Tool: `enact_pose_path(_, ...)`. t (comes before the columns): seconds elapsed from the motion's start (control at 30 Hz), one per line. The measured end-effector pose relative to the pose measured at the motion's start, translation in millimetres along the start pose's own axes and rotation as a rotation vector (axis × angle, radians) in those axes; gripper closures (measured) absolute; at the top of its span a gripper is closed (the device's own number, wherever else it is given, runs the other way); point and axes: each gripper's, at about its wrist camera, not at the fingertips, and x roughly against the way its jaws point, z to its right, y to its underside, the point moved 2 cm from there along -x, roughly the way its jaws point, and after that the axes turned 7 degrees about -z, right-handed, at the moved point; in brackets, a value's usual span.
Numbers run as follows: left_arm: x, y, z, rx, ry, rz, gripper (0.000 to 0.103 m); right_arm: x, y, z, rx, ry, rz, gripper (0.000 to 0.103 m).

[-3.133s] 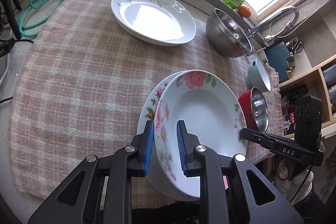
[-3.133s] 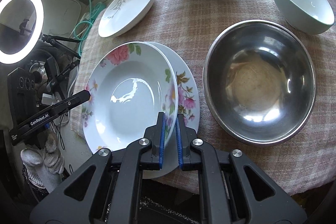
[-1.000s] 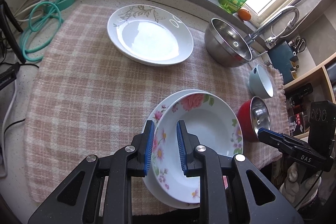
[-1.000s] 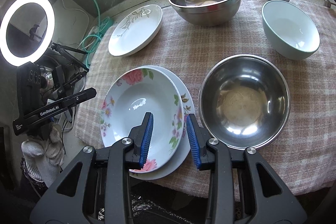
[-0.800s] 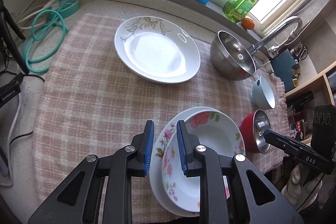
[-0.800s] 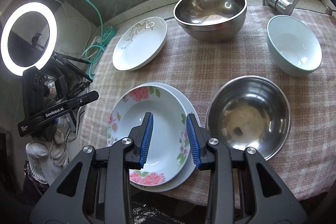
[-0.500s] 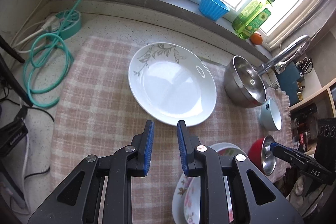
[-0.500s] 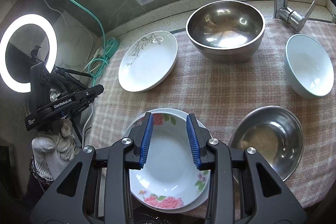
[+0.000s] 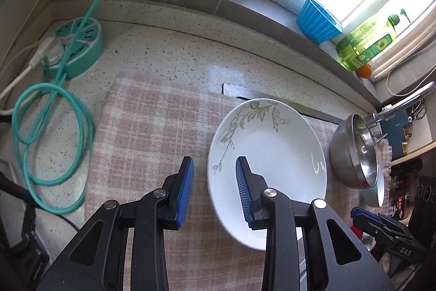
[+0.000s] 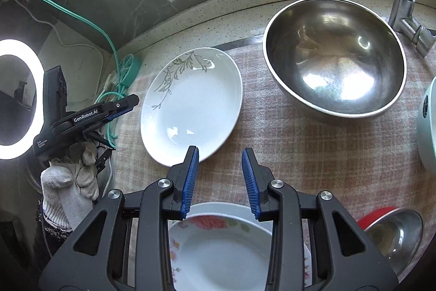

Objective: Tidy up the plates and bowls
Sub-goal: 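Move the right gripper to the white leaf-print plate and grasp its rim, then carry the leaf-print plate over and lower it onto the plate stack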

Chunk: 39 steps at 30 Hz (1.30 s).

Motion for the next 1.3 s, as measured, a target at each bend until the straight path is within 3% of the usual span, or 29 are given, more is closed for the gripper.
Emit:
enact_pose_path(0.4,-33,-20,-2,0.008,0.010,-0.059,0.073,-37,-33,11,-0.067,0.021,-0.026,0.070)
enact_pose_path(0.47,-36,-20,-1,0.002,0.017,-0.065,0.073,-43,-36,9,-0.060,0.025,-0.036,0.080)
enact_pose_path(0.63,-43,-20,5,-0.028,0.018,-0.081,0.089,-58,-44,5,-0.049,0.050,-0.063,0.086)
enact_pose_path(0.77,-45,-21,6,-0.031,0.021,-0.080,0.090,-64,-48,8,-0.059,0.051,-0.073,0.093)
enact_pose_path(1.3,-26,-3,10,-0.033,0.005,-0.042,0.090,-47,-35,3,-0.034,0.040,-0.070,0.094)
